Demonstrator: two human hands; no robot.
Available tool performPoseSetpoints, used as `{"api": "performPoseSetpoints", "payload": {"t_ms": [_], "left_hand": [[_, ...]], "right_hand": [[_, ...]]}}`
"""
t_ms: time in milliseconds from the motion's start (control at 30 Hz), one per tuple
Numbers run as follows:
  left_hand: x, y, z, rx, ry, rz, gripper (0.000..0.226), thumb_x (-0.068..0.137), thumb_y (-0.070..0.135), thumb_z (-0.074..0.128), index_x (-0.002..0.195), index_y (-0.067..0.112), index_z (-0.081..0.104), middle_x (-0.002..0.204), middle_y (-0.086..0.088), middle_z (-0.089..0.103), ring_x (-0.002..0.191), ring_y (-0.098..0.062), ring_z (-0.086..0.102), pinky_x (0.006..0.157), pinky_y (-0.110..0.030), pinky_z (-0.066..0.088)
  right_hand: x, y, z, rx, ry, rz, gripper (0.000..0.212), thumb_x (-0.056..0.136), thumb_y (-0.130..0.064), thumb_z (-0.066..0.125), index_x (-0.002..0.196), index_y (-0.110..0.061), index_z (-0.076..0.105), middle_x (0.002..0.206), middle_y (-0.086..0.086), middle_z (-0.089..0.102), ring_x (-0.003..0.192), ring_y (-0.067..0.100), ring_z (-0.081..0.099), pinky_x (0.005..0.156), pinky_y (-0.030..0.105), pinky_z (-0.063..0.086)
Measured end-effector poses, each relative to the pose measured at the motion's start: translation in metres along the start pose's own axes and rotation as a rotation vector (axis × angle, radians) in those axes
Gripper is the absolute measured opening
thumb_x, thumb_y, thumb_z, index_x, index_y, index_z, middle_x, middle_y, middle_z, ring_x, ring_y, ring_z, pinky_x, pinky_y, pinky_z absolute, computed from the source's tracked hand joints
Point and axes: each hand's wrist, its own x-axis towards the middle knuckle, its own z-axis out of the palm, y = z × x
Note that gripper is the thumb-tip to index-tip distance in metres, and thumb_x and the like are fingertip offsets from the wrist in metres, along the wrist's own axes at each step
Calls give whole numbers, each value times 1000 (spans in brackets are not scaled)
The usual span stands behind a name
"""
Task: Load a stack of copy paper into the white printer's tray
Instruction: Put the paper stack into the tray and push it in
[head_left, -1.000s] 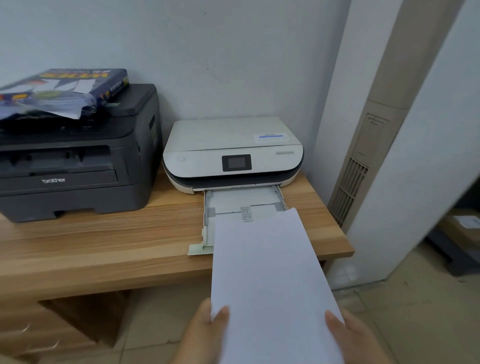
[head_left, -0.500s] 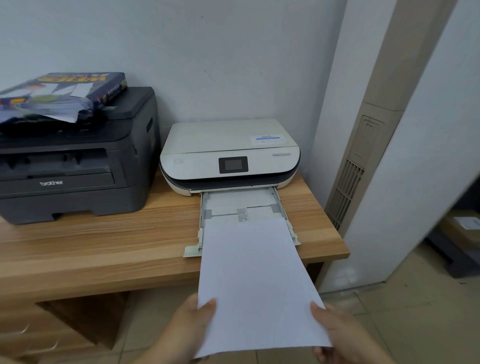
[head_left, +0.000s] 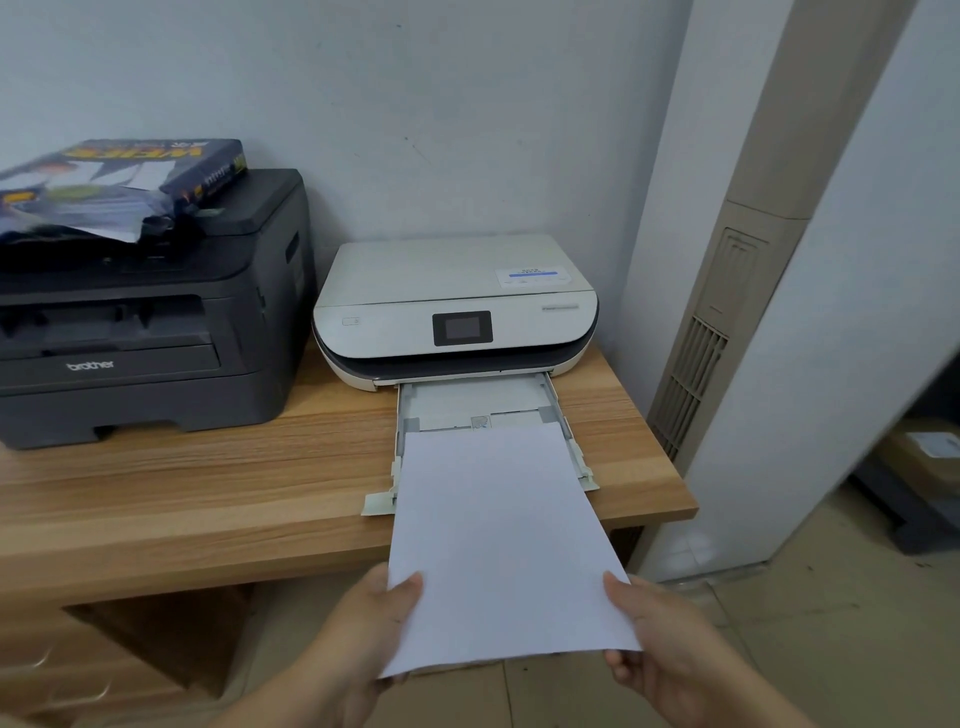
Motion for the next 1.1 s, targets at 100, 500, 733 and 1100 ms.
{"api": "performPoseSetpoints", "payload": {"t_ms": [100, 500, 733, 1100], "left_hand": [[1, 3, 2, -17, -1, -12, 20, 97, 20, 42, 108, 11, 57, 78, -7, 64, 34, -7, 53, 31, -13, 32], [21, 13, 1, 8, 35, -41, 14, 97, 23, 43, 101, 19, 56, 79, -3, 65, 54, -16, 49, 44, -21, 26], [29, 10, 5, -4, 47, -46, 19, 97, 25, 41, 110, 20, 55, 84, -3, 66, 56, -16, 51, 41, -19, 29], [48, 16, 13, 15, 94, -58, 24, 96, 27, 44, 117, 21, 53, 89, -4, 63, 63, -17, 49, 48, -23, 31]], "right_hand": [[4, -3, 2, -6, 4, 1, 23, 98, -24, 44, 99, -7, 59, 60, 10, 58, 34, 15, 45, 35, 22, 38], [14, -11, -1, 94, -59, -4, 21, 97, -19, 45, 102, -4, 58, 52, 8, 63, 39, 17, 56, 37, 22, 46], [27, -9, -3, 10, 19, -77, 27, 99, -12, 40, 121, -8, 55, 67, 9, 58, 39, 11, 50, 37, 22, 43], [46, -16, -1, 82, 100, -104, 31, 99, -13, 39, 124, -7, 56, 69, 5, 56, 38, 8, 44, 36, 18, 39]]}}
